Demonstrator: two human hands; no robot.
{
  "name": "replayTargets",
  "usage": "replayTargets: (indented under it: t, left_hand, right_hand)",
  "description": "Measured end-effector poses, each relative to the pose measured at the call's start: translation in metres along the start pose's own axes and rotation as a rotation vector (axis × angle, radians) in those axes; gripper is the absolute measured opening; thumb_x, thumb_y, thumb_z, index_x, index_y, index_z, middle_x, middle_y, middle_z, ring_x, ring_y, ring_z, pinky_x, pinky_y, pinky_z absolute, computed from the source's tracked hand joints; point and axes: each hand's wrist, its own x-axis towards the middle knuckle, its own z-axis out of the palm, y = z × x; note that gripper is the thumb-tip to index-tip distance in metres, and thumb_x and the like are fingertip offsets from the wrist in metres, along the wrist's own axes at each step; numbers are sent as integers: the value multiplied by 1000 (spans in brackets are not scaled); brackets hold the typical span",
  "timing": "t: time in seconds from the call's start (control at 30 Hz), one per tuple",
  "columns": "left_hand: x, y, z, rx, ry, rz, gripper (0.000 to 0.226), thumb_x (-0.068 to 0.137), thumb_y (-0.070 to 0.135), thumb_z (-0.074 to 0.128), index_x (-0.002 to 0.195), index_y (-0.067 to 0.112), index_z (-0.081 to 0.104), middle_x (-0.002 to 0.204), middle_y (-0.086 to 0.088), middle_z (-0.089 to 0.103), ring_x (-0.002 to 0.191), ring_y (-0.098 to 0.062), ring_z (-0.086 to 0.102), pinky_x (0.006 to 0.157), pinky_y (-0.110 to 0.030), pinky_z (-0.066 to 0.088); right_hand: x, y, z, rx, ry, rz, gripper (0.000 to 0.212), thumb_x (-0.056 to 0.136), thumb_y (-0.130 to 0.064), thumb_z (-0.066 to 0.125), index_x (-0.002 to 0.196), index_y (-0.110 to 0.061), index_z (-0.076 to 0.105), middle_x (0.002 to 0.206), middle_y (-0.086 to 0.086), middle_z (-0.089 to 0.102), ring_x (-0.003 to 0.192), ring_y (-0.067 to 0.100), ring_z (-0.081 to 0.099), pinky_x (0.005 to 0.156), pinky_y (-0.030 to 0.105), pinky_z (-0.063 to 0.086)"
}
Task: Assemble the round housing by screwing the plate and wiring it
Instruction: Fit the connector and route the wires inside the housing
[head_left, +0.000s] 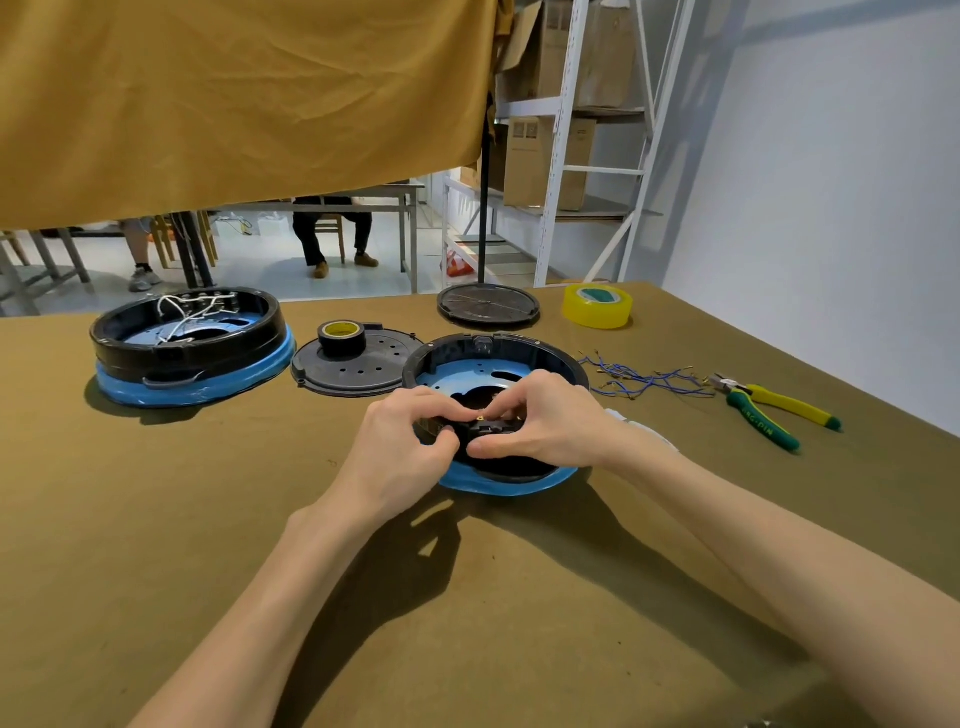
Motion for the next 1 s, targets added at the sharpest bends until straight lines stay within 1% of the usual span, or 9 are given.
replayTargets:
  t: [0.1, 0.17, 0.33, 0.4, 0.57, 0.63, 0.73, 0.83, 1.0]
  left_hand:
    - [0, 0, 0, 7, 0, -7, 29, 92, 12, 65, 113, 28, 77, 111, 13, 69, 114, -6, 57, 105, -38, 51]
    - [0, -1, 0, 11, -4, 1, 25, 92, 16, 67, 112, 28, 76, 110, 13, 67, 113, -5, 57, 104, -37, 51]
    - [-4, -2, 7, 92, -14, 72, 21, 89, 45, 69, 105, 34, 65, 103, 21, 58, 106, 2, 50, 98, -37, 47]
    - [-2, -1, 9, 89, 25, 65, 25, 85, 53, 71, 100, 33, 67, 99, 23, 59, 102, 2, 50, 94, -40, 47]
    - [3, -1, 7, 97, 70, 78, 34, 77, 59, 69, 93, 29, 73, 92, 19, 62, 92, -1, 51, 87, -45, 49]
    - [4, -1, 7, 88, 62, 75, 32, 77, 58, 69, 92, 30, 73, 92, 20, 62, 92, -1, 51, 87, -45, 49]
    - [3, -2, 7, 108, 49, 96, 29, 77, 61, 71, 91, 35, 67, 92, 21, 62, 94, -1, 53, 88, -45, 49]
    - [3, -2, 10, 162, 50, 122, 42, 72, 75, 68, 88, 37, 62, 88, 21, 60, 90, 2, 52, 87, -40, 44]
    - [13, -2, 14, 210, 103, 117, 47, 65, 83, 58, 78, 38, 57, 79, 22, 57, 85, 4, 49, 88, -35, 33]
  right_hand:
    - [4, 1, -2, 25, -31, 43, 40, 79, -65, 76, 104, -33, 81, 82, -18, 73, 78, 3, 65, 56, 25, 48]
    - [4, -1, -1, 30, -12, 47, 42, 78, -64, 78, 104, -31, 82, 83, -18, 73, 77, 2, 66, 57, 20, 49]
    - [-15, 6, -11, 128, 28, -75, 40, 85, -52, 77, 112, -23, 79, 98, -12, 74, 92, 3, 67, 80, 27, 59]
    - [-24, 12, -19, 98, 26, -70, 40, 87, -56, 71, 107, -23, 79, 94, -11, 73, 91, 6, 67, 79, 33, 59]
    - [-30, 10, -15, -124, 44, -123, 64, 85, -71, 48, 105, -19, 81, 80, -1, 74, 72, 15, 67, 68, 41, 56]
    - [-29, 10, -14, -133, 60, -121, 57, 89, -66, 52, 104, -19, 81, 78, -3, 73, 70, 14, 66, 66, 40, 55]
    - [-34, 14, -16, -22, 21, -102, 58, 88, -68, 51, 109, -21, 78, 89, -5, 73, 83, 11, 68, 72, 37, 59]
    - [-39, 27, -20, 49, 38, -112, 37, 93, -52, 65, 117, -25, 73, 99, -12, 72, 93, 3, 67, 79, 28, 59]
    - [-34, 30, -15, -2, 79, -144, 31, 94, -43, 68, 115, -21, 75, 93, -7, 74, 85, 6, 67, 75, 35, 58]
